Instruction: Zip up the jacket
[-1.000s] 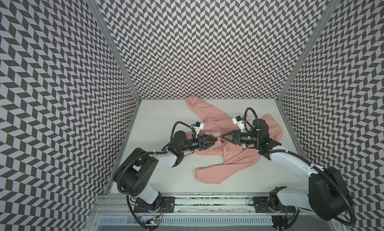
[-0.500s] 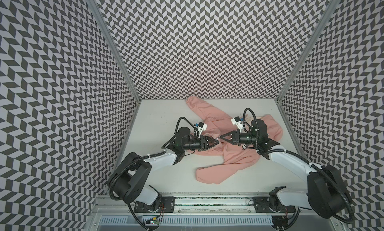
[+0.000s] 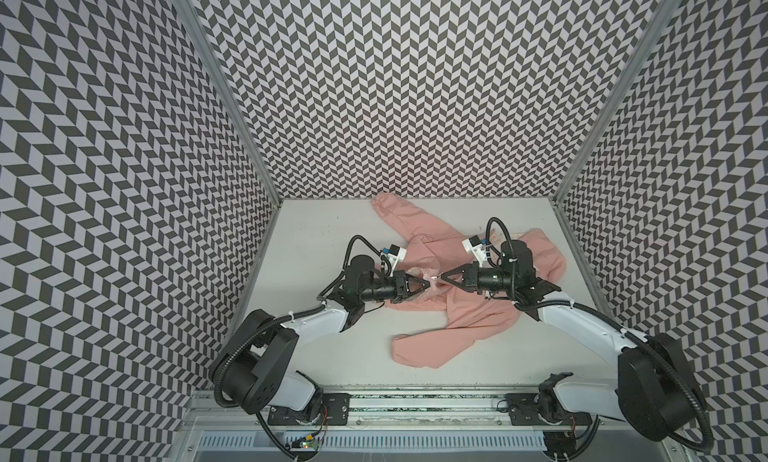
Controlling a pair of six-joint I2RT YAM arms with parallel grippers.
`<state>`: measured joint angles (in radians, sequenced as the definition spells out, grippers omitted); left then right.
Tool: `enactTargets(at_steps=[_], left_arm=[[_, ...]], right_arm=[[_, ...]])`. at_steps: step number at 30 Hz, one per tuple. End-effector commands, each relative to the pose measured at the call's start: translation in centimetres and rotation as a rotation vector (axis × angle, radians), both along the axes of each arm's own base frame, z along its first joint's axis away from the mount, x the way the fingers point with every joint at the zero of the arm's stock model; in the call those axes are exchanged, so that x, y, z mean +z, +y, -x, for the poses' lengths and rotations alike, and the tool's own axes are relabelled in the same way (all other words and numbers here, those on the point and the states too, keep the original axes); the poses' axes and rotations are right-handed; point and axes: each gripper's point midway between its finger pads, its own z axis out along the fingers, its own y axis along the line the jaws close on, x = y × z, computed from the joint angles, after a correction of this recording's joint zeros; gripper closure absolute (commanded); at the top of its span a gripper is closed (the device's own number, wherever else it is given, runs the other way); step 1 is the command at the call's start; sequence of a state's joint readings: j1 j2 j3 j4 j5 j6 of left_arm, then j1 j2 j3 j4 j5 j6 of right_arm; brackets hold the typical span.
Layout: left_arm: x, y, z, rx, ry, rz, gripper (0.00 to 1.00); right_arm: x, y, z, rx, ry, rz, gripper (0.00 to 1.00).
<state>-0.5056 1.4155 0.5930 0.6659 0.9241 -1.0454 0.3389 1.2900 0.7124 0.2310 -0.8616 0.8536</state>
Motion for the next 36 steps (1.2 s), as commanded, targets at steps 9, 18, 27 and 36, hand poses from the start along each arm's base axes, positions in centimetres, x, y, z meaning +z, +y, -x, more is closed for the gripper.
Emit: enactTargets(at_steps=[9,18,27,36], left_arm=[[1.6,1.0,-0.3,0.009,-0.042,0.017,0.6],[2.7,-0.1,-1.1,-0.012,-0.057,0.059,0.38],[1.7,-1.2,-1.7,-0.019,-0.032,0.038,0.65],[0.7,-1.0,-1.5,-0.015,-0.014,-0.005,0.93]], right_arm=[[1.4,-0.1,-0.6,-0.019,-0.048,-0.02,1.0],[1.6,0.5,-0.2,0.008,-0.049,-0.025,1.0],[0.3,0.7,-0.1,0.025,-0.022,-0.014,1.0],[-0.6,1.0,0.1,0.046,-0.002,-0.02,1.0]])
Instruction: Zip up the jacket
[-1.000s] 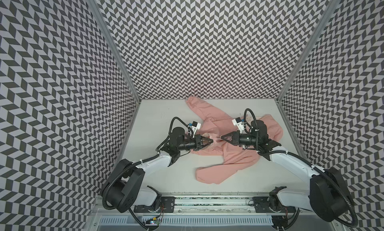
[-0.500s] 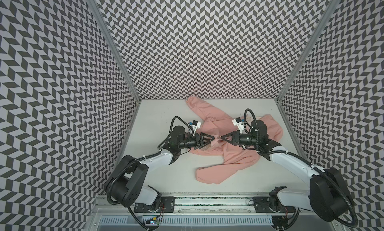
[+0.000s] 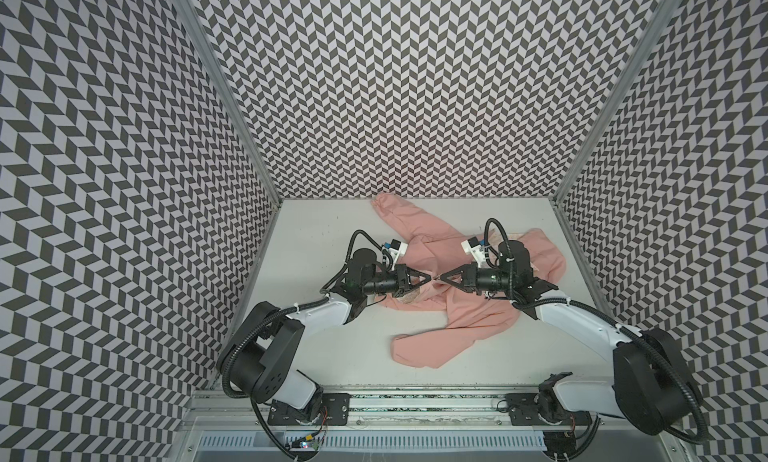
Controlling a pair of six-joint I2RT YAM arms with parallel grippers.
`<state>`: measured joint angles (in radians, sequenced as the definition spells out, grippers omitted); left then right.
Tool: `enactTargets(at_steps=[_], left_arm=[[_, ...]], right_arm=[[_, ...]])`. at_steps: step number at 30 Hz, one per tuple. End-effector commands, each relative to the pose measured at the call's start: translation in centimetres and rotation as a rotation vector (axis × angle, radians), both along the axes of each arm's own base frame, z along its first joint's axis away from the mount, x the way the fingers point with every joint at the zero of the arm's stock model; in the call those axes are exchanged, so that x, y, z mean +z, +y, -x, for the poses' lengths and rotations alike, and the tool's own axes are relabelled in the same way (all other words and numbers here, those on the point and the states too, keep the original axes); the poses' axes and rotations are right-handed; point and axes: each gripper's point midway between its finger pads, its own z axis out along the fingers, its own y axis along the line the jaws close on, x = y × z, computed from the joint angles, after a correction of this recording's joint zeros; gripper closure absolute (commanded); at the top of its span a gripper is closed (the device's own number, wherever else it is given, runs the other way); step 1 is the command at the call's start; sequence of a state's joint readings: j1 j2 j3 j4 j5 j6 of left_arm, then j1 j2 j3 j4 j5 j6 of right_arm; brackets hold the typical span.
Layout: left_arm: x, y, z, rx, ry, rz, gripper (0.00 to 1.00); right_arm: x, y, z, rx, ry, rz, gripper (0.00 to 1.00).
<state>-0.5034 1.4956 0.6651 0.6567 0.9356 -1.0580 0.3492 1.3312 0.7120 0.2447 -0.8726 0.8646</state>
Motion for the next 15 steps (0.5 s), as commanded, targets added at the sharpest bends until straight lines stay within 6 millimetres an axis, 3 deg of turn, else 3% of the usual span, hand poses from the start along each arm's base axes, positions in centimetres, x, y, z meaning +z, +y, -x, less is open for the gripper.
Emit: enactTargets(at_steps=[1,15], left_arm=[[0.83,-0.08,0.19,-0.008,-0.042,-0.003,0.93],[0.61,-0.16,0.65,-0.019,-0.038,-0.013,0.93]], right_arm=[[0.46,0.43,0.08,0.027,-0.038,-0.023,1.0],[0.61,0.57,-0.06,0.033,-0.033,-0.038,0.88]])
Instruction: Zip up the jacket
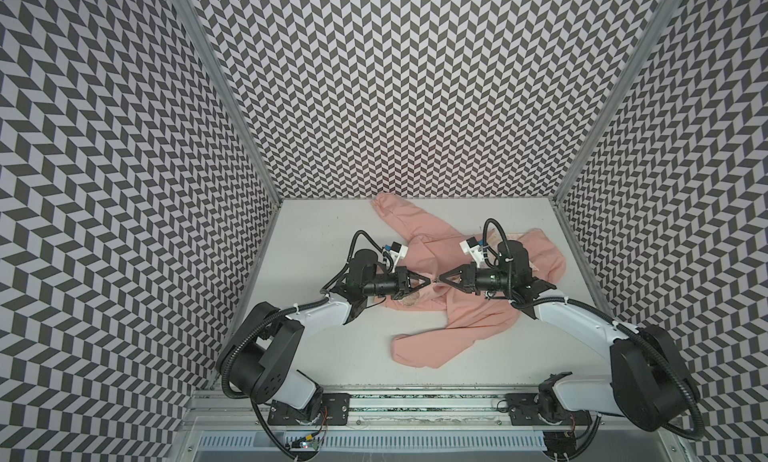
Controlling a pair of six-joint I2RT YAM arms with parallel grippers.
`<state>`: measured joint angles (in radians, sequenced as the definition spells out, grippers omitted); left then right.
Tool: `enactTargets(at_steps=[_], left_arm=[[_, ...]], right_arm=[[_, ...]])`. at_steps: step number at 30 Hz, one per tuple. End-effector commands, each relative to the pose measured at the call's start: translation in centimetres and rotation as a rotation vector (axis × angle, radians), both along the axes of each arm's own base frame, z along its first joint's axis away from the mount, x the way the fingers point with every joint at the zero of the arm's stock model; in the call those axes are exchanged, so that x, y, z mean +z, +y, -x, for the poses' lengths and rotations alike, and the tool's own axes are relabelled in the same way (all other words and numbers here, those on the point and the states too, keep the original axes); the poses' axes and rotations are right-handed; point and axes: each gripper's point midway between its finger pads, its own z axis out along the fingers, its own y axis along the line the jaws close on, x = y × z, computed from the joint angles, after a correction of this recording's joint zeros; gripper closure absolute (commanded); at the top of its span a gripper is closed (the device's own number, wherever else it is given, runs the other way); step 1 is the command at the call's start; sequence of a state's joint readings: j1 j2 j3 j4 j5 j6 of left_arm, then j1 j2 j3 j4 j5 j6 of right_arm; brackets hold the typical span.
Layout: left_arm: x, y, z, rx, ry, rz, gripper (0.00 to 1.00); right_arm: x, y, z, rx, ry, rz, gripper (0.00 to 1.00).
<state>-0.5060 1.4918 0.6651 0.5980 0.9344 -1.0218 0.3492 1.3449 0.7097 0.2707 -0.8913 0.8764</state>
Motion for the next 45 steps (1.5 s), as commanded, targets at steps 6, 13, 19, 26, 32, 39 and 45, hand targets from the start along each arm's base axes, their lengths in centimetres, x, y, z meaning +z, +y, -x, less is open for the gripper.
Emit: enactTargets(at_steps=[6,13,19,26,32,39,45], left_arm=[[1.6,-0.3,0.5,-0.018,-0.052,0.02,0.93],[1.9,-0.4,0.5,-0.02,-0.055,0.022,0.93],[2.0,-0.4,0.5,-0.019,-0.057,0.023,0.93],[2.5,-0.4,0.5,-0.017,-0.065,0.028,0.94],[3.2,0.0,0.3,0.002,-0.075,0.018,1.0],[3.6,2.3,-0.6,0.066,-0.084,-0.028,1.0],[3.7,2.9,-0.6,0.071,-0.086,-0.045,1.0]], right_arm=[[0.4,0.5,-0.1,0.022,-0.031,-0.026,0.86],[0.3,0.6,-0.2,0.03,-0.026,-0.033,0.86],[0.2,0.7,-0.1,0.038,-0.029,-0.035,0.86],[0.2,0.7,-0.1,0.038,-0.028,-0.039,1.0],[0.5,0.3,-0.7,0.005,-0.039,0.011,1.0],[1.1,-1.1,-1.9,-0.072,-0.081,0.101,1.0],[1.5,-1.0,-2.5,-0.071,-0.086,0.09,1.0]])
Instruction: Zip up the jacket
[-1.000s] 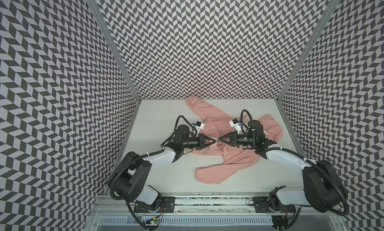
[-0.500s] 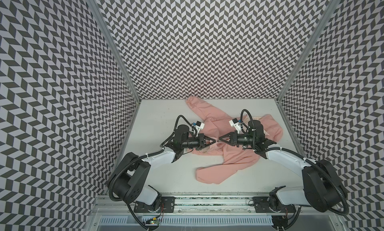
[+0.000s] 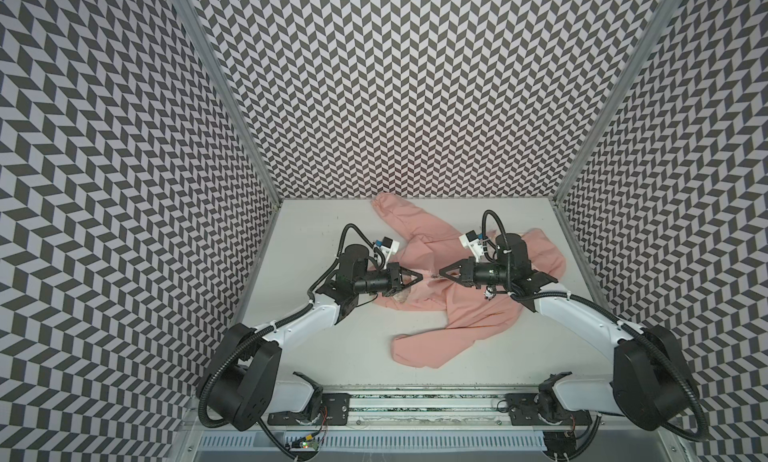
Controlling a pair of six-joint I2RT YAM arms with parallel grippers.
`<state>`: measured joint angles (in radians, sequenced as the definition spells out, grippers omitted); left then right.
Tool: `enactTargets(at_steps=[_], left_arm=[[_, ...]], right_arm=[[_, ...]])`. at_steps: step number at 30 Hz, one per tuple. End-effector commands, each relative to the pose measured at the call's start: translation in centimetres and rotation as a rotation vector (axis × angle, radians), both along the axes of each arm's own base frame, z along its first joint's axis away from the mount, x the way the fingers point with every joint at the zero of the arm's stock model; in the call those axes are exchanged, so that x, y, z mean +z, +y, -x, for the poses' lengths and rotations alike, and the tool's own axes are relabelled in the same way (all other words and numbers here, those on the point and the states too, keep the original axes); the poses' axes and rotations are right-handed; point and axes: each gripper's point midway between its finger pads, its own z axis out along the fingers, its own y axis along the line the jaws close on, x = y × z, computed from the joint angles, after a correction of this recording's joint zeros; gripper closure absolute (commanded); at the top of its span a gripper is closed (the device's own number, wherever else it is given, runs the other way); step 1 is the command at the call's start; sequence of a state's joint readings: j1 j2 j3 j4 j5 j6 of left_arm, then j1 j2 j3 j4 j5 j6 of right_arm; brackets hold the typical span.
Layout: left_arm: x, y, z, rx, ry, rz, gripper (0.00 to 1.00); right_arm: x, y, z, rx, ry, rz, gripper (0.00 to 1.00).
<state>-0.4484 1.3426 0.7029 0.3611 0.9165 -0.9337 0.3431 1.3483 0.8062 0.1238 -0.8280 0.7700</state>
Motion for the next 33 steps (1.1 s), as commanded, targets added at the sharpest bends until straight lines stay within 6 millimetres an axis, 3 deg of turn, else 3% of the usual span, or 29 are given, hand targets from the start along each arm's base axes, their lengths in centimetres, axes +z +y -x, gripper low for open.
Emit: enactTargets(at_steps=[1,22,33], left_arm=[[1.0,0.4,-0.4,0.008,-0.041,-0.008,1.0],[0.1,2.1,-1.4,0.137,-0.058,-0.153,1.0],[-0.2,3.9,-2.1,0.218,-0.06,-0.202,1.0]], right_arm=[[0.5,-0.5,-1.0,-0.031,-0.03,0.014,1.0],[0.4,-1.9,-2.3,-0.076,-0.081,0.188,1.0],[0.1,-2.8,-3.0,-0.113,-0.102,0.267,1.0]])
